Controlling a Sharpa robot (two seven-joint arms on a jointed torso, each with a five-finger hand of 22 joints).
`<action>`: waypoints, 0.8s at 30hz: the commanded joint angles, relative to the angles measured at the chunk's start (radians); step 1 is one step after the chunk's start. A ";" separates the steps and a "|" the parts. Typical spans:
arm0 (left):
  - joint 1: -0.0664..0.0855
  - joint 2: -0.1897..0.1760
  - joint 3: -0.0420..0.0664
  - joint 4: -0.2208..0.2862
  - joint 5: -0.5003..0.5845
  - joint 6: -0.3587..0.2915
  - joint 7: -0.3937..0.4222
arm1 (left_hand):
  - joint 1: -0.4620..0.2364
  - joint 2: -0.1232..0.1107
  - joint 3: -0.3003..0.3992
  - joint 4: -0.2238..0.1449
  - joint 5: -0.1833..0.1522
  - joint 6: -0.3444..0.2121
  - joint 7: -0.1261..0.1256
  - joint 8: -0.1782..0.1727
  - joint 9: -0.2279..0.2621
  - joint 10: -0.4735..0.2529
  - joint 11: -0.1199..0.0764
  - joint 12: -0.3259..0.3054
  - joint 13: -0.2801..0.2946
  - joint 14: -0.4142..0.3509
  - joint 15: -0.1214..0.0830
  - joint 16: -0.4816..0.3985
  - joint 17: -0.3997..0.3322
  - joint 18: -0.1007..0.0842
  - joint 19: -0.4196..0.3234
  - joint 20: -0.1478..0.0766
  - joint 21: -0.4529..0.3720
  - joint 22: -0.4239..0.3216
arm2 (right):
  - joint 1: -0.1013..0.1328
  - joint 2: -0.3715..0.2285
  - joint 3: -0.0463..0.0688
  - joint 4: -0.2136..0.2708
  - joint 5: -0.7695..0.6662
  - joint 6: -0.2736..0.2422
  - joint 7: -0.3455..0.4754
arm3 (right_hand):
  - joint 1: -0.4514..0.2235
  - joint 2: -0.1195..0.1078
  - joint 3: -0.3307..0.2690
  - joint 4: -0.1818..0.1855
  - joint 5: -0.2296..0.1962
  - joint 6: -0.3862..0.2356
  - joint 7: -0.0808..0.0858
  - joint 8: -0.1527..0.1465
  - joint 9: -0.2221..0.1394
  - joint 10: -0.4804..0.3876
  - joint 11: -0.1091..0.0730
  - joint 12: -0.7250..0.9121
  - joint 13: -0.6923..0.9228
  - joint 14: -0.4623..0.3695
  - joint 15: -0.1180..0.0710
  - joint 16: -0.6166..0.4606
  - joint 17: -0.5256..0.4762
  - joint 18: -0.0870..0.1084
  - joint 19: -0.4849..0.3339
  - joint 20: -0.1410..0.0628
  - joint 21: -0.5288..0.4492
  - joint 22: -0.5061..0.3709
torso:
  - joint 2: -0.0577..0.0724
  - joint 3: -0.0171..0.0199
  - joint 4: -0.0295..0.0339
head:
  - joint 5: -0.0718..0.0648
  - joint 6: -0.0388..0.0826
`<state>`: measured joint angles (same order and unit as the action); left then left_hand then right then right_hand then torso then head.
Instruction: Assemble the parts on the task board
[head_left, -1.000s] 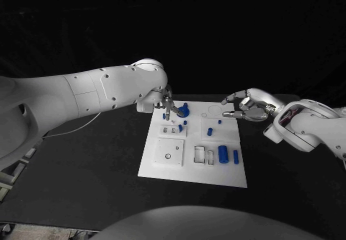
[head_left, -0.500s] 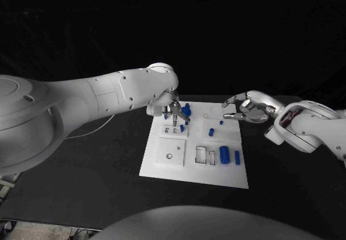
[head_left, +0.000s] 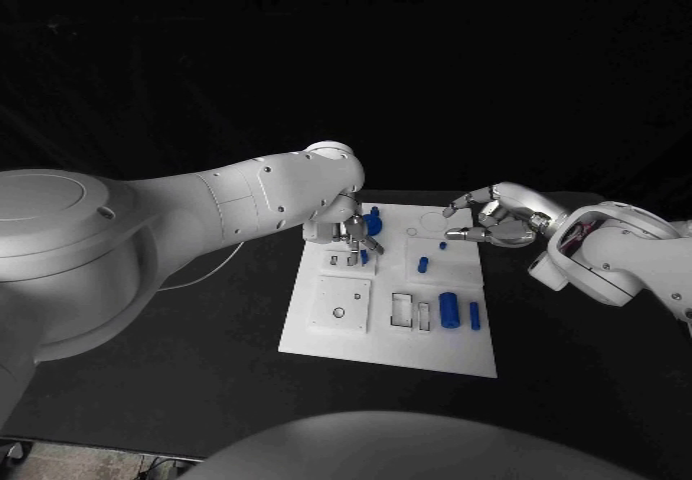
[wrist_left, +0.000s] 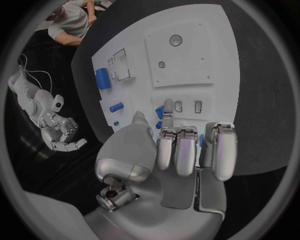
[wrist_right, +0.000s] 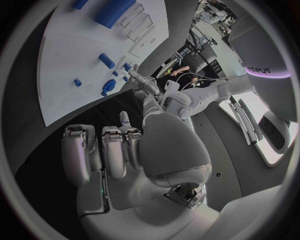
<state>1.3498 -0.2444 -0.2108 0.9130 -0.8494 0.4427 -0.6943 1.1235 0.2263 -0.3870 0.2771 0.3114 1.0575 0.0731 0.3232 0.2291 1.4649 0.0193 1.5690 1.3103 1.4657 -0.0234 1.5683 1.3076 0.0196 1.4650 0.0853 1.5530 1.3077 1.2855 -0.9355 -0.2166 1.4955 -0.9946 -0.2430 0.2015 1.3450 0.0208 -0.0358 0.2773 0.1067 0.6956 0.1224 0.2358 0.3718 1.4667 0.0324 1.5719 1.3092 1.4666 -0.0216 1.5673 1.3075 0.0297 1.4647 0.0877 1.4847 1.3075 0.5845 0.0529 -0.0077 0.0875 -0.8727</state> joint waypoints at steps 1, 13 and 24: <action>-0.003 0.006 0.002 -0.010 -0.006 0.011 -0.081 | 0.012 0.001 0.008 -0.001 0.004 -0.003 0.006 -0.007 0.001 0.106 -0.006 0.002 0.261 0.105 -0.009 0.002 0.263 -0.011 0.078 -0.006 0.006 0.230 | -0.001 -0.001 0.000 0.001 -0.005 0.018 -0.002 | -0.006 0.006 -0.006 -0.002 0.004 0.009 0.000 0.002 -0.001 0.104 0.006 -0.001 0.262 0.104 0.007 0.003 0.263 -0.003 0.023 0.008 -0.004 0.227 | -0.001 0.0001 0.0006 | 0.001 0.000; -0.009 0.014 0.003 -0.027 -0.014 -0.009 -0.073 | 0.052 0.002 0.035 -0.011 -0.003 -0.008 0.009 -0.033 0.011 0.106 -0.003 0.002 0.261 0.105 -0.007 0.002 0.263 -0.009 0.071 -0.004 0.002 0.223 | -0.003 0.002 -0.001 -0.002 -0.004 0.026 -0.007 | -0.006 0.008 -0.006 -0.002 0.004 0.009 0.000 0.002 -0.002 0.104 0.006 -0.001 0.262 0.104 0.008 0.003 0.263 -0.002 0.021 0.009 -0.006 0.227 | -0.002 -0.0004 0.0006 | 0.000 0.000; -0.012 0.023 0.004 -0.048 -0.014 -0.019 -0.065 | 0.101 0.001 0.085 -0.026 0.029 -0.004 0.007 -0.053 0.028 0.106 -0.005 0.002 0.261 0.105 -0.009 0.002 0.263 -0.007 0.067 -0.005 -0.001 0.218 | -0.005 0.001 -0.001 -0.004 -0.004 0.033 -0.012 | -0.006 0.009 -0.006 -0.001 0.004 0.009 0.001 0.001 -0.003 0.104 0.006 -0.001 0.262 0.104 0.008 0.003 0.263 -0.002 0.021 0.009 -0.007 0.226 | -0.002 -0.0004 0.0007 | -0.002 0.000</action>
<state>1.3381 -0.2253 -0.2081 0.8680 -0.8591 0.4318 -0.6960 1.2134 0.2212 -0.3056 0.2511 0.3357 1.0503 0.0801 0.2739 0.2568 1.4657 0.0191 1.5773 1.3103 1.4656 -0.0232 1.5683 1.3073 0.0218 1.4649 0.0854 1.5530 1.3075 1.2814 -0.9351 -0.2172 1.4918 -0.9944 -0.2295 0.1933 1.3407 0.0251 -0.0357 0.2774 0.1066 0.6956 0.1224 0.2358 0.3707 1.4667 0.0324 1.5719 1.3092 1.4666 -0.0216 1.5673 1.3073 0.0298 1.4647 0.0877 1.4848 1.3081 0.5825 0.0524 -0.0071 0.0861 -0.8727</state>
